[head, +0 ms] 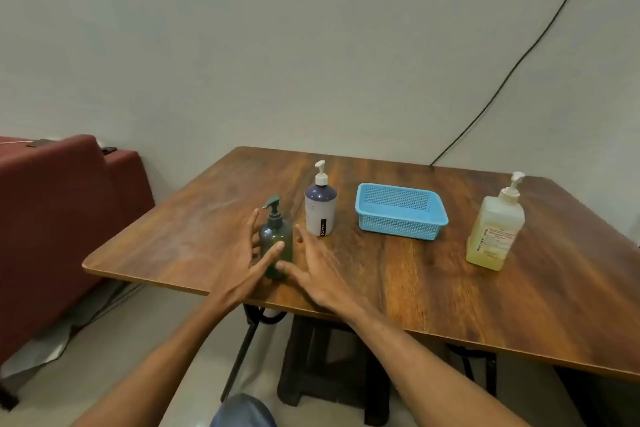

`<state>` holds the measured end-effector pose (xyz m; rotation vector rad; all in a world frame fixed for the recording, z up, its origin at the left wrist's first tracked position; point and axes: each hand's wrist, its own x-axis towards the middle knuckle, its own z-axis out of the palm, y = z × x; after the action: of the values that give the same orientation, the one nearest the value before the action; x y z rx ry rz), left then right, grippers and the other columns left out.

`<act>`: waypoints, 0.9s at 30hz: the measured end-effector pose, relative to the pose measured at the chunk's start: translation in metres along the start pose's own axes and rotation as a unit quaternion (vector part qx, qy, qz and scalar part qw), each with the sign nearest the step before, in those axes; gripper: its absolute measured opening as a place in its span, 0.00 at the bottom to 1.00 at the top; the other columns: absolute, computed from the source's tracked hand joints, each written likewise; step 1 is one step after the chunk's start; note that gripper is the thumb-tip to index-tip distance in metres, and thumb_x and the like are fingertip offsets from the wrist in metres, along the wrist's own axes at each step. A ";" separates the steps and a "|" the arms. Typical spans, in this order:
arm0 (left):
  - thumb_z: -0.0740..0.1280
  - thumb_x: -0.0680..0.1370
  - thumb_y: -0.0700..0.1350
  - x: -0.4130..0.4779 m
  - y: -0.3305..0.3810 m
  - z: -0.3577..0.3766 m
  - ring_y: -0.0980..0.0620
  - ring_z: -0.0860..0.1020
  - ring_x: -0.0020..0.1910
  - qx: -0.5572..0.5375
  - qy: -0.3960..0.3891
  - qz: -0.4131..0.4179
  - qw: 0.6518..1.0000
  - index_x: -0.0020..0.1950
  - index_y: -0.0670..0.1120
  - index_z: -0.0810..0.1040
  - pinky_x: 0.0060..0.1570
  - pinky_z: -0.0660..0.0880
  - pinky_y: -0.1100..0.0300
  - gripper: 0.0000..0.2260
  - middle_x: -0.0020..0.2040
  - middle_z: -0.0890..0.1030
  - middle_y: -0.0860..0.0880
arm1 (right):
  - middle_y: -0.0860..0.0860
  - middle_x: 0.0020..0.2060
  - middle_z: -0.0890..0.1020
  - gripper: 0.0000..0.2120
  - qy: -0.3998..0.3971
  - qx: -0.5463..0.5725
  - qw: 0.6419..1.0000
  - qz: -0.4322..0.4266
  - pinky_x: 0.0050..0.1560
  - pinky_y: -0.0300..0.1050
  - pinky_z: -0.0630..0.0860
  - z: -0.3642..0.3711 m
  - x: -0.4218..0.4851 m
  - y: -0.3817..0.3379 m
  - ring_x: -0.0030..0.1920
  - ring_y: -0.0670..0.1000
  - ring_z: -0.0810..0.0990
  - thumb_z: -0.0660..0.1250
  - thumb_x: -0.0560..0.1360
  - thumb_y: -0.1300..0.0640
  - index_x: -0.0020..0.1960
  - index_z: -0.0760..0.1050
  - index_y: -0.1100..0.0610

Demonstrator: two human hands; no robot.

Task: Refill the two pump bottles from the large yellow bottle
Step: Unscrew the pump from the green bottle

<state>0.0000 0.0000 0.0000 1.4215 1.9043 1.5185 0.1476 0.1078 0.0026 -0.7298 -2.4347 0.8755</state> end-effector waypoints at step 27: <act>0.65 0.79 0.61 0.062 0.064 0.168 0.65 0.73 0.67 -0.006 -0.140 0.081 0.987 0.77 0.61 0.57 0.68 0.73 0.54 0.30 0.70 0.72 0.64 | 0.48 0.69 0.73 0.33 0.114 0.089 0.987 0.074 0.68 0.56 0.73 -0.111 -0.049 0.111 0.66 0.49 0.76 0.69 0.77 0.54 0.77 0.57 0.45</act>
<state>0.1285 0.1405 0.0110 1.7193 1.6452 1.3108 0.2839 0.2000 -0.0067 -0.9006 -2.0928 0.9917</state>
